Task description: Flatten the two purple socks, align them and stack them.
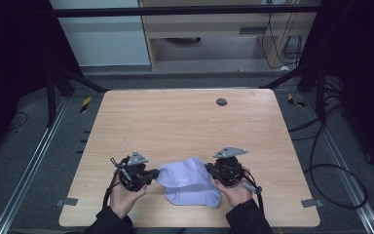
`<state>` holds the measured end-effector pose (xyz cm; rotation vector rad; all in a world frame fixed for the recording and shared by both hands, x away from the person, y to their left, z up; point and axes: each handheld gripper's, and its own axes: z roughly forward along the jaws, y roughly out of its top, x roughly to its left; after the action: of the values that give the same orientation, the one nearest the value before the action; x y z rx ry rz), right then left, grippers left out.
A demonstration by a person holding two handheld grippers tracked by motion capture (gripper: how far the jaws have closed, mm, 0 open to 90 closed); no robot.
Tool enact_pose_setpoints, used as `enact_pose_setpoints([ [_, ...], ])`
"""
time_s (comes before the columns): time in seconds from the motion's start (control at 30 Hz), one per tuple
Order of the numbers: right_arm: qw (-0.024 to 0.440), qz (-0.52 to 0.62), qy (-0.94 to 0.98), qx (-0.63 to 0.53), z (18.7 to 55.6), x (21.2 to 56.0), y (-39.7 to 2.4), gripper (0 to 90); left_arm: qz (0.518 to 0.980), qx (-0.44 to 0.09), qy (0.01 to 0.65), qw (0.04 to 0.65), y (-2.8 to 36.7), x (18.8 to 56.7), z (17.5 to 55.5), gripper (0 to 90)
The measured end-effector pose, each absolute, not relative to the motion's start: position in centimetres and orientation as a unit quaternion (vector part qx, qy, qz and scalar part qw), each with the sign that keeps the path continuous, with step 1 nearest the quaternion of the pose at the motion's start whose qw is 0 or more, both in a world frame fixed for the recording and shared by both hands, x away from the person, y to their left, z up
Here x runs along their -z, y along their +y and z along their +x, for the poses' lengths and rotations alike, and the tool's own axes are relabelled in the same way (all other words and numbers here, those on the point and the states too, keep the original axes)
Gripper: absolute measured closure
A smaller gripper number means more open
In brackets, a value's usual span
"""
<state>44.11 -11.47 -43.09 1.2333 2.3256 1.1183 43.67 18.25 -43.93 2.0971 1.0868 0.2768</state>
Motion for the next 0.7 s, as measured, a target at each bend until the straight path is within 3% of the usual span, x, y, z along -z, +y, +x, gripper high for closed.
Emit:
enact_pose_setpoints([
  [0.7, 0.121, 0.435, 0.810, -0.375, 40.7, 44.6, -13.8, 87.7, 0.853, -0.072, 0.393, 0.336, 15.5, 46.3, 42.1, 86.7],
])
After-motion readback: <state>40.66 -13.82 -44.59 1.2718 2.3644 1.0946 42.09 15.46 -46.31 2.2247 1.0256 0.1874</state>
